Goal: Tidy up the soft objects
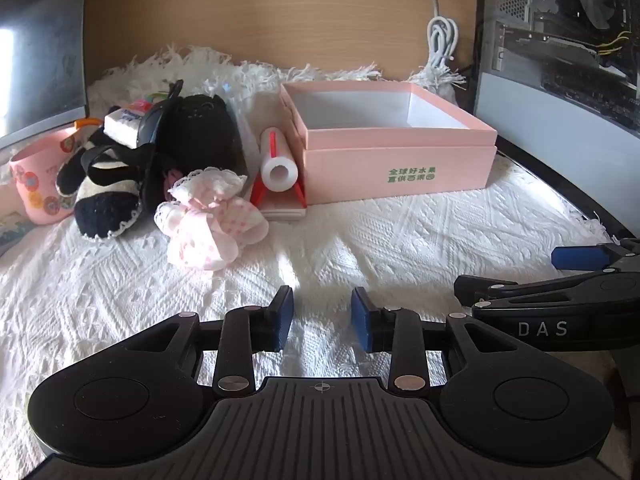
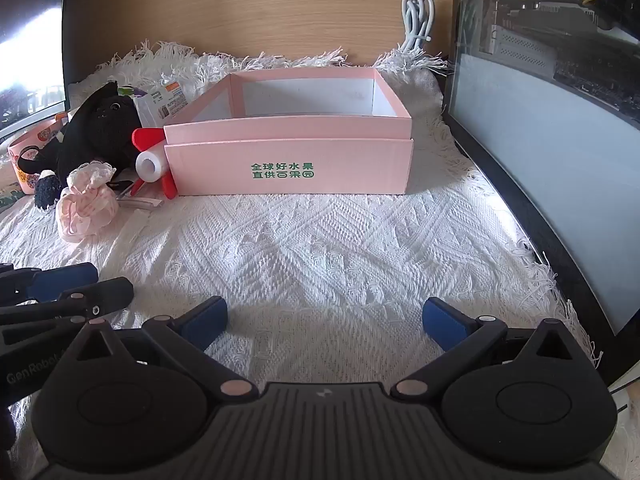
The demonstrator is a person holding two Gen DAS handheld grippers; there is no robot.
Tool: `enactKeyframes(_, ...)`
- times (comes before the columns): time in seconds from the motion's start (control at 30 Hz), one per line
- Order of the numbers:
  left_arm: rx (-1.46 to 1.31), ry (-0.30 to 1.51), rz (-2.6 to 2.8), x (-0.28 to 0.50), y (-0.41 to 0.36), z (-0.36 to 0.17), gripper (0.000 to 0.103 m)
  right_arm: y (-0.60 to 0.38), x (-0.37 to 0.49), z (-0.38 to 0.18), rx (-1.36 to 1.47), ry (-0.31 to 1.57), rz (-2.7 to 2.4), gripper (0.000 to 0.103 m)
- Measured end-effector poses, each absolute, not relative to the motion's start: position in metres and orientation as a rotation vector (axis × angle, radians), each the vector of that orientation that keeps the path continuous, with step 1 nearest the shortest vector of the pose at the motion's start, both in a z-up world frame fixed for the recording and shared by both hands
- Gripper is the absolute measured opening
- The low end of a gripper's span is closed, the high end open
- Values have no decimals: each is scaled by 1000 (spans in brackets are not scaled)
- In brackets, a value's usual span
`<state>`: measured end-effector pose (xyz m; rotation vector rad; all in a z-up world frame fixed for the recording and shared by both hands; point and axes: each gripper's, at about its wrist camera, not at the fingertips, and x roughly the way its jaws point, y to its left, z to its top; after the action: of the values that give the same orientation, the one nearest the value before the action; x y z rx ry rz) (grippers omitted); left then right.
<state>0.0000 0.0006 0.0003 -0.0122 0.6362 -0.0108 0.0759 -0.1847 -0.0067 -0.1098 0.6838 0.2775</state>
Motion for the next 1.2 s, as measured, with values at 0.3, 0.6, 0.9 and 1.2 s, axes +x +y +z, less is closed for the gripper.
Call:
enactKeyframes(0.3, -5, 637, -8, 0, 0, 0, 36, -185, 76, -7, -110, 684, 277, 103)
enactKeyframes(0.6, -2, 637, -8, 0, 1, 0, 36, -185, 76, -7, -110, 683, 277, 103)
enactKeyframes(0.9, -2, 637, -8, 0, 0, 0, 36, -185, 76, -7, -110, 683, 277, 103)
enactKeyframes(1.2, -2, 637, -7, 0, 0, 0, 36, -185, 76, -7, -110, 683, 277, 103)
